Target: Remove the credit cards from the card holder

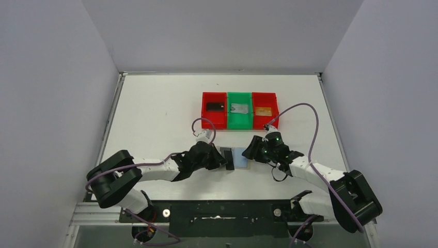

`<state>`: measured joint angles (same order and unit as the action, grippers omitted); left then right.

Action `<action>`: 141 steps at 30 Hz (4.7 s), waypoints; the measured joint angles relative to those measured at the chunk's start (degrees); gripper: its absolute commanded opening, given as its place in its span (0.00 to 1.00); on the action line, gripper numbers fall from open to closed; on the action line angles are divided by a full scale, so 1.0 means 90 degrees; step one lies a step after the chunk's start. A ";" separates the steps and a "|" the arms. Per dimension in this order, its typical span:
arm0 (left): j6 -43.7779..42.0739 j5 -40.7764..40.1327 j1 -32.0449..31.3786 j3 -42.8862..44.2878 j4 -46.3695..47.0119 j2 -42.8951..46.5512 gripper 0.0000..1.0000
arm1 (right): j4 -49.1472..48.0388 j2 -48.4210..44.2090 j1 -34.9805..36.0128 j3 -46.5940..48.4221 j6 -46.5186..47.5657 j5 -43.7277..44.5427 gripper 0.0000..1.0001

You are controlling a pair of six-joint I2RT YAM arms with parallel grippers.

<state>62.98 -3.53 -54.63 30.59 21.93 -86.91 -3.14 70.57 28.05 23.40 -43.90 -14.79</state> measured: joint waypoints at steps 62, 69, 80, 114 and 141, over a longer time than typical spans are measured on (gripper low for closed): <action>-0.0782 0.0714 0.0272 -0.1889 0.1625 0.3701 0.21 | -0.4930 -0.0058 0.0471 -0.0316 -0.1263 -0.4053 0.00; -0.0918 0.0420 0.0352 -0.1870 0.0874 0.3942 0.63 | -0.4524 -0.0355 0.0350 -0.0304 -0.0933 -0.3949 0.00; -0.1569 -0.0619 0.1617 0.0508 -0.2846 0.3721 0.87 | -0.1127 -0.1049 0.0338 0.1112 0.1889 -0.1173 0.00; -0.3223 -0.1790 0.4177 0.0959 -0.5632 0.4503 0.93 | 0.0165 0.3184 0.1345 0.4986 0.7715 0.1409 0.00; -0.3220 -0.2072 0.4177 0.0959 -0.5634 0.4998 0.94 | 0.0950 0.4811 0.1292 0.7016 0.8874 0.1205 0.02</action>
<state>34.00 -22.17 -17.04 39.22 -28.77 -41.93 5.41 113.86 39.68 86.54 35.97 -3.95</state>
